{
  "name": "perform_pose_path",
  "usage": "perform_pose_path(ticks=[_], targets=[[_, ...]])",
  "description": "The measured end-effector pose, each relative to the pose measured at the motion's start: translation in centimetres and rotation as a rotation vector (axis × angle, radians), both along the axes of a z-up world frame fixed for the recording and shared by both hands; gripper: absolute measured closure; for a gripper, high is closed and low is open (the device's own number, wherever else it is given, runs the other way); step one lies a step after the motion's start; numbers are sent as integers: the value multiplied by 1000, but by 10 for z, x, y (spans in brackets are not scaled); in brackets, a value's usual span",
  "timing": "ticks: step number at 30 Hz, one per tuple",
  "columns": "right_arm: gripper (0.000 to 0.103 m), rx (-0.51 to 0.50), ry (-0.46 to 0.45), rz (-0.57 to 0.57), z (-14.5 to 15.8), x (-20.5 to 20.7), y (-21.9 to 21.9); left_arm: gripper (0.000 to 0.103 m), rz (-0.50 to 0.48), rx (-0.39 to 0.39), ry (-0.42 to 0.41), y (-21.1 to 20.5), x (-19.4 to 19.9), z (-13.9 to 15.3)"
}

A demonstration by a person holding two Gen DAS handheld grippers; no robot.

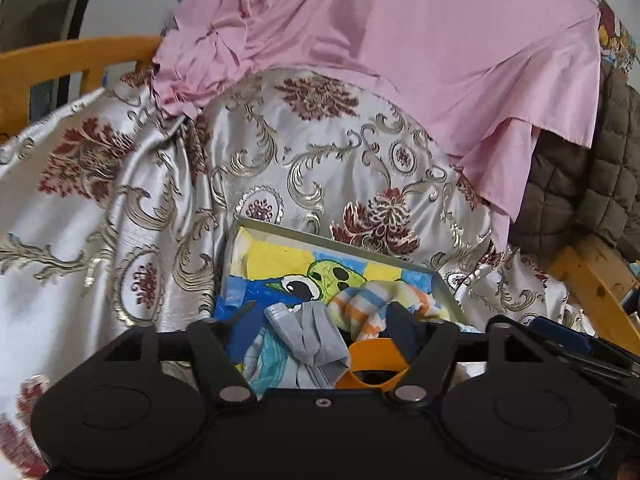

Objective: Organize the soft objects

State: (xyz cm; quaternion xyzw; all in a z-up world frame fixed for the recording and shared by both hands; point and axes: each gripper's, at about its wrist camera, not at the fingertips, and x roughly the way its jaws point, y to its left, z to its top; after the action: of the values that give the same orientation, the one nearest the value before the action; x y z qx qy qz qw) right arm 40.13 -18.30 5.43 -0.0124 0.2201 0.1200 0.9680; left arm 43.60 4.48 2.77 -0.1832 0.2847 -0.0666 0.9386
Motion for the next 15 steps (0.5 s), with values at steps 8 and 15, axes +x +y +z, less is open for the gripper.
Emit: perform_pose_path(ticks=[8, 15], targets=[[13, 27, -45, -11, 28, -44, -14, 7, 35, 9, -84, 8, -55, 35], [4, 36, -93, -6, 49, -92, -22, 1, 2, 28, -138, 3, -105, 61]])
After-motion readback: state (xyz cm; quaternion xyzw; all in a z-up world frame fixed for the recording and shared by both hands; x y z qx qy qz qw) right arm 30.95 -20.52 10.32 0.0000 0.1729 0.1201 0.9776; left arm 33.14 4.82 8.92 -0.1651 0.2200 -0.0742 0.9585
